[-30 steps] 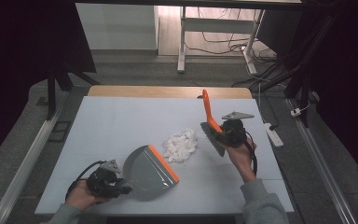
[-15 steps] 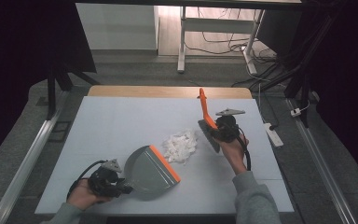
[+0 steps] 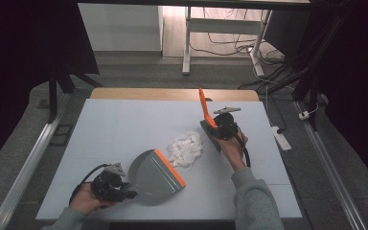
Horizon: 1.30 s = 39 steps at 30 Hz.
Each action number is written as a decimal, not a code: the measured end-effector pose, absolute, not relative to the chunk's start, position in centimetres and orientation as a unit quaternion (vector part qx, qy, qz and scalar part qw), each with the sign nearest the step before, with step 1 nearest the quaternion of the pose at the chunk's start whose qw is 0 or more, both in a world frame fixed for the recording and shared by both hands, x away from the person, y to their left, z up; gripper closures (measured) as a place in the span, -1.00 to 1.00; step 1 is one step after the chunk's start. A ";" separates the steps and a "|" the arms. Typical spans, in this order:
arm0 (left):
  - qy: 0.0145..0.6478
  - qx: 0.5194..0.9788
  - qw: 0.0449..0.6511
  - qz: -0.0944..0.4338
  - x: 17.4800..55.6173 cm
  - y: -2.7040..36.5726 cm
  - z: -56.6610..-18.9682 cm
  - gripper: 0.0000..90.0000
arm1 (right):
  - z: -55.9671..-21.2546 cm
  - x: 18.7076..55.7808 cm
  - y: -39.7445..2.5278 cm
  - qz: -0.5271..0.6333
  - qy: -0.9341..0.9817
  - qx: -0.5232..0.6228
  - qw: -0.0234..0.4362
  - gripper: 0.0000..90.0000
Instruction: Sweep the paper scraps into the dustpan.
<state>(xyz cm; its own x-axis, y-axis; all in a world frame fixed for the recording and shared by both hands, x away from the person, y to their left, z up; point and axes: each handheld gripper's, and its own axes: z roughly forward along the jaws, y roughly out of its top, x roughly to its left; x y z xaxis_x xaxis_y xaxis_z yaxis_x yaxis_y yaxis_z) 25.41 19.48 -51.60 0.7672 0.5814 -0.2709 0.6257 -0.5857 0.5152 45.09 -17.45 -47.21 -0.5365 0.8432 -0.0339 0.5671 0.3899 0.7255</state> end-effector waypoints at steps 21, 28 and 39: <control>0.341 0.889 0.304 -0.036 25.5 19.5 -51.6 0.37 | -47.6 46.0 -15.6 0.312 0.823 0.426 0.208 0.56; 0.343 0.888 0.305 -0.037 25.5 19.4 -51.6 0.37 | -48.0 45.7 -14.6 0.302 0.838 0.410 0.198 0.57; 0.344 0.887 0.305 -0.038 25.6 19.4 -51.6 0.37 | -48.2 42.9 -12.4 0.314 0.859 0.359 0.185 0.57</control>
<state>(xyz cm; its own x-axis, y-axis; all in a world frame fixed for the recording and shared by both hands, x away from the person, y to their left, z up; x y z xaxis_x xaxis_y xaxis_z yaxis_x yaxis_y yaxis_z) 25.57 19.39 -51.65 0.7604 0.5877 -0.2764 0.6334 -0.5773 0.5153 42.94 -12.42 -48.24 -0.6739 0.7328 -0.0935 0.5000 0.5456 0.6726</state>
